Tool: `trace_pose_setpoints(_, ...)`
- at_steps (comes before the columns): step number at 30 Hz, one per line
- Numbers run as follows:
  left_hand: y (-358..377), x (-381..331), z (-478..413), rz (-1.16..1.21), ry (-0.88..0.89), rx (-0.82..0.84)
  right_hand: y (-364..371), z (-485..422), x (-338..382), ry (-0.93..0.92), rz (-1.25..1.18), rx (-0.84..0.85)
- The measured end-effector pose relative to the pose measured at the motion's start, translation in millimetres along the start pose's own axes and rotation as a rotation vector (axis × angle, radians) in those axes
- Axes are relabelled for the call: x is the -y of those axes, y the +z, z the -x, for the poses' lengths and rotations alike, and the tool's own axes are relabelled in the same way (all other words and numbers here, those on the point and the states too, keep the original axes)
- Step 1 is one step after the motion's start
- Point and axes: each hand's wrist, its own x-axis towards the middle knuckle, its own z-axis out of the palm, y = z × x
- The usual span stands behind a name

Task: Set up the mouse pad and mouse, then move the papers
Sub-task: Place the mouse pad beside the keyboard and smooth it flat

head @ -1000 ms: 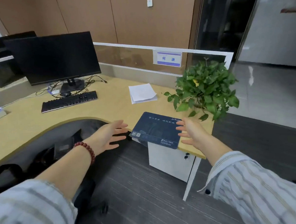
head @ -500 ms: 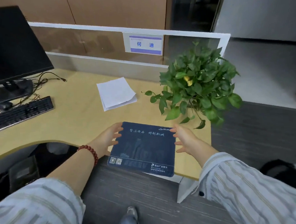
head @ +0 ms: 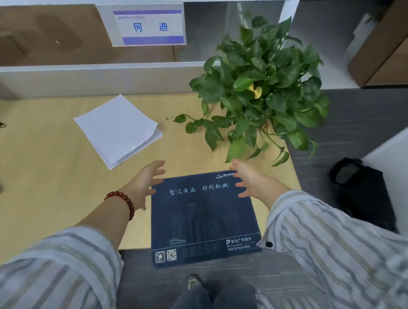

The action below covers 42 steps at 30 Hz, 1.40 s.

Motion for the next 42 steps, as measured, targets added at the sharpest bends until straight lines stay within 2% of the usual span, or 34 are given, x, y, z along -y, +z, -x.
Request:
trace_pose_setpoints(7, 13.0, 11.8, -29.9, -0.031, -0.128, 0.032, 9.0, -31.5, -9.0, 0.062, 0.071, -0.095)
trace_pose_setpoints(10, 19.0, 12.5, -40.9, -0.005, -0.156, -0.015, 9.0, -45.1, -10.3, 0.043, 0.091, -0.112)
trace_pose_setpoints(14, 27.6, 1.1, -51.9, 0.036, -0.205, -0.082, 6.7, -59.4, -11.7, 0.001, 0.197, -0.217)
trace_pose_setpoints(18, 29.1, 5.3, -65.6, -0.082, -0.263, -0.089, 6.5, -77.1, -16.2, 0.054, 0.172, -0.301)
trace_pose_setpoints(21, 26.7, 16.1, -66.5, -0.09, -0.29, -0.082, 5.8, -90.1, -17.1, 0.11, 0.108, -0.298)
trace_pose_setpoints(25, 19.6, 23.2, -69.9, -0.226, -0.323, -0.097, 7.9, -81.8, -9.2, 0.153, 0.178, -0.266)
trace_pose_setpoints(28, 11.0, 34.5, -77.0, -0.337, -0.289, -0.15, 6.1, -92.5, -13.8, 0.135, 0.295, -0.29)
trace_pose_setpoints(30, 6.0, 41.6, -81.0, -0.377, -0.281, -0.161, 5.9, -94.5, -16.5, 0.147, 0.396, -0.244)
trace_pose_setpoints(36, -0.8, 50.2, -70.3, -0.374, -0.297, -0.137, 18.3, -89.7, -11.6, 0.121, 0.747, -0.212)
trace_pose_setpoints(39, -9.0, 49.4, -56.2, -0.385, -0.247, -0.2, 29.5, -78.1, -2.0, 0.04, 0.75, -0.195)
trace_pose_setpoints(42, -17.6, 49.3, -47.7, -0.254, -0.137, -0.31, 43.7, -66.4, 9.4, -0.073, 0.702, -0.265)
